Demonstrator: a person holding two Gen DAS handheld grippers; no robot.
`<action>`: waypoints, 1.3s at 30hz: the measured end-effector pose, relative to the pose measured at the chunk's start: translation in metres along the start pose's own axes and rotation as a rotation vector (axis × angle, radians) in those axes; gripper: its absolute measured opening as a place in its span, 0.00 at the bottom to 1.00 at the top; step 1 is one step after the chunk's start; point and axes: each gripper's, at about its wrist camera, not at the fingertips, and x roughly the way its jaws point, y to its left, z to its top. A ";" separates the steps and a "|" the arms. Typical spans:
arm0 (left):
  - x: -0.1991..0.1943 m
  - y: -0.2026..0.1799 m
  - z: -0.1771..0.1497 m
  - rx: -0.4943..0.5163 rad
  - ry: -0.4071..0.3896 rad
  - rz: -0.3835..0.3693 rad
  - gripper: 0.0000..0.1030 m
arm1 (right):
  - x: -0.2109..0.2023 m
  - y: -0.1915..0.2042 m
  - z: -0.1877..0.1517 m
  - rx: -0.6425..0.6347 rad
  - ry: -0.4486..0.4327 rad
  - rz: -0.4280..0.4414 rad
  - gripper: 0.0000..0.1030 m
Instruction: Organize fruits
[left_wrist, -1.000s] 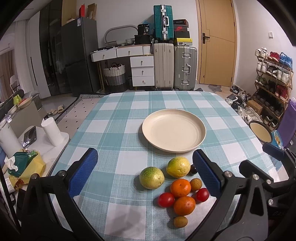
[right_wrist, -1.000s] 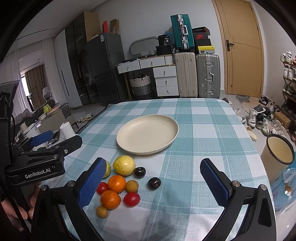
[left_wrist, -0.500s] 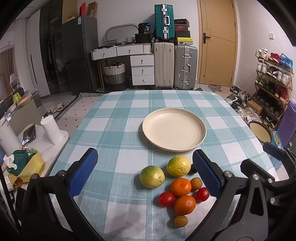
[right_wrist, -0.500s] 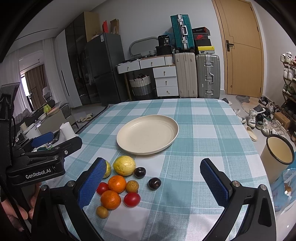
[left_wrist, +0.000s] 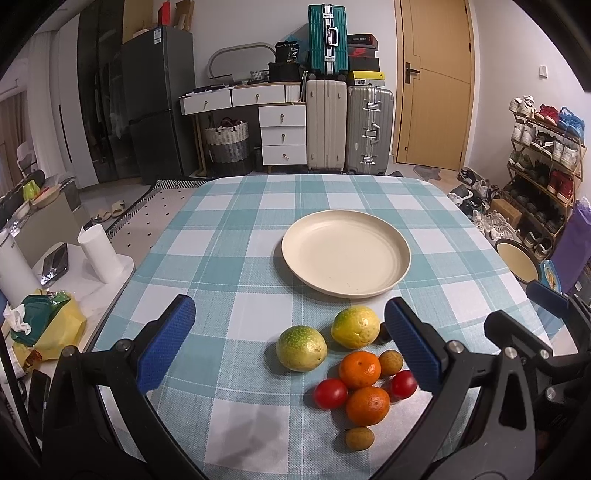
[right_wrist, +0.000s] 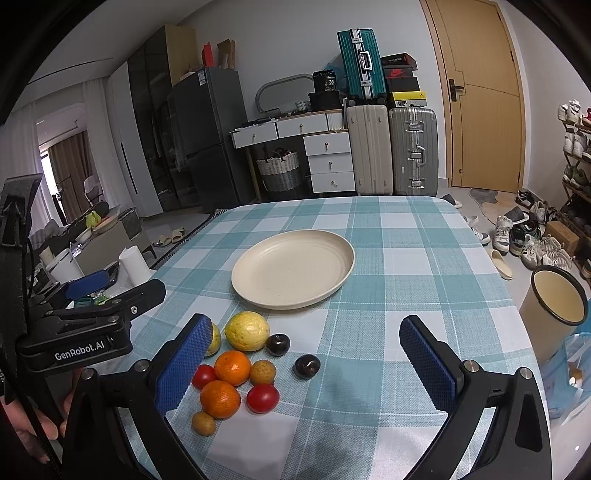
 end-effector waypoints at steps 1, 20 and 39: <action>0.000 0.000 0.000 -0.001 0.000 -0.001 0.99 | 0.000 0.000 0.000 -0.001 0.000 0.000 1.00; 0.008 -0.001 0.001 -0.006 0.013 -0.011 0.99 | 0.000 0.001 0.003 -0.004 -0.009 -0.001 1.00; 0.066 0.003 -0.019 -0.068 0.140 -0.175 0.99 | 0.018 -0.001 -0.004 0.004 0.023 0.001 1.00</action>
